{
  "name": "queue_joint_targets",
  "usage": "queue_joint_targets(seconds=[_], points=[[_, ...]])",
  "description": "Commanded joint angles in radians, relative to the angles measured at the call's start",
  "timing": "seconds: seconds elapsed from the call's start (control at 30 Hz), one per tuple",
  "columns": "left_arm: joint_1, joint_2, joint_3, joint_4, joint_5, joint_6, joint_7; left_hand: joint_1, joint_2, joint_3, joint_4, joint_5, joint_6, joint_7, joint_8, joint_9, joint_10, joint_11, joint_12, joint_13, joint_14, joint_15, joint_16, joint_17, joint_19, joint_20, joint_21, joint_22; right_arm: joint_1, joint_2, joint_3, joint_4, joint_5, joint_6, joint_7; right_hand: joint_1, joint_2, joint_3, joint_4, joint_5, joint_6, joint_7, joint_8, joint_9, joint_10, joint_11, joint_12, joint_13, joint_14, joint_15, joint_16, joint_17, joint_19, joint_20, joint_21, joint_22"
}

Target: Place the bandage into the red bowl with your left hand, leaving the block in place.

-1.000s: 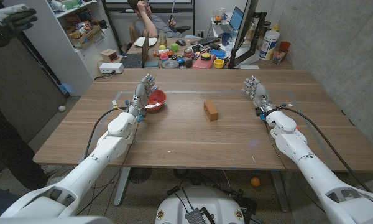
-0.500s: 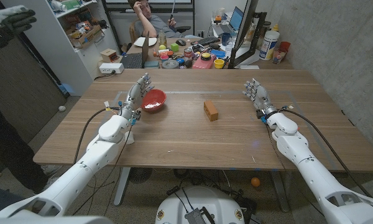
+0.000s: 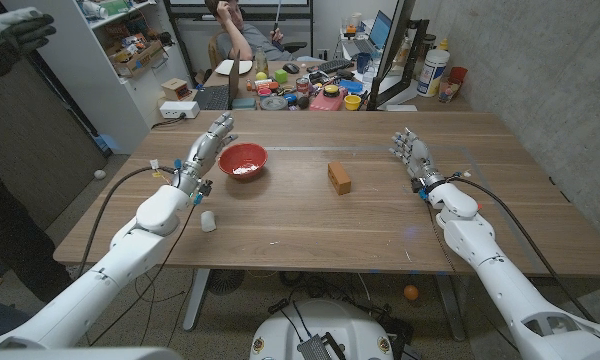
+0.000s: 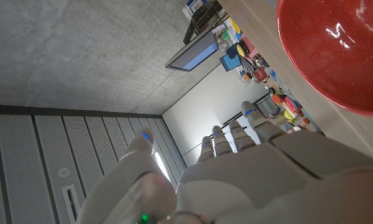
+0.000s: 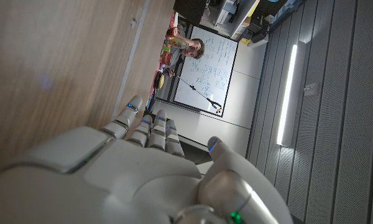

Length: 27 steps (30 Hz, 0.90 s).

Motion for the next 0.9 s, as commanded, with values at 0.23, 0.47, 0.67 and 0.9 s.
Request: queue_joint_targets(seconds=[0.23,0.47,0.67,0.9], points=[[0.124,0.165,-0.107,-0.194,0.144,0.013,-0.038,0.036,-0.033,-0.021,-0.029,0.005,-0.112,-0.002,-0.009,0.005,-0.105,0.008,-0.013,0.004,-0.056,0.021,-0.004,0.010,-0.033,0.021,-0.024,0.008,-0.029,0.008,0.003,-0.041,-0.008,0.009,-0.013,-0.004,0.069,0.002,-0.002,0.004,0.007,0.001,0.007,0.004,0.007,0.001,0.006,0.005,0.010,0.001,0.005,0.004,0.010,-0.025,-0.004,0.004],[0.194,0.235,-0.182,-0.280,0.184,0.035,-0.073,0.038,-0.041,-0.028,-0.032,0.005,-0.130,-0.001,-0.007,0.006,-0.128,0.012,-0.013,0.004,-0.072,0.028,-0.005,0.010,-0.046,0.026,-0.031,0.009,-0.051,0.003,0.005,-0.074,-0.008,0.007,-0.025,-0.005,0.068,0.002,-0.001,0.004,0.008,0.002,0.007,0.004,0.008,0.002,0.007,0.005,0.010,0.002,0.004,0.004,0.011,-0.025,-0.006,0.004],[0.284,0.283,-0.282,-0.367,0.227,0.049,-0.109,0.049,-0.055,-0.038,-0.041,0.006,-0.148,-0.024,-0.004,0.007,-0.153,0.022,-0.010,0.005,-0.072,0.030,0.000,0.011,-0.052,0.040,-0.036,0.010,-0.074,-0.002,0.010,-0.101,-0.004,0.009,-0.034,-0.006,0.068,0.003,-0.001,0.004,0.008,0.001,0.007,0.004,0.008,0.000,0.006,0.005,0.010,0.001,0.004,0.004,0.011,-0.025,-0.007,0.004],[0.398,0.286,-0.425,-0.471,0.292,0.077,-0.172,0.070,-0.071,-0.049,-0.055,0.010,-0.198,-0.012,-0.007,0.008,-0.202,0.030,-0.010,0.006,-0.096,0.035,-0.001,0.013,-0.071,0.044,-0.046,0.011,-0.085,-0.002,0.009,-0.117,0.000,0.014,-0.039,-0.006,0.068,0.003,-0.001,0.004,0.008,0.002,0.007,0.004,0.008,0.000,0.006,0.005,0.011,0.001,0.004,0.004,0.012,-0.026,-0.008,0.004]])
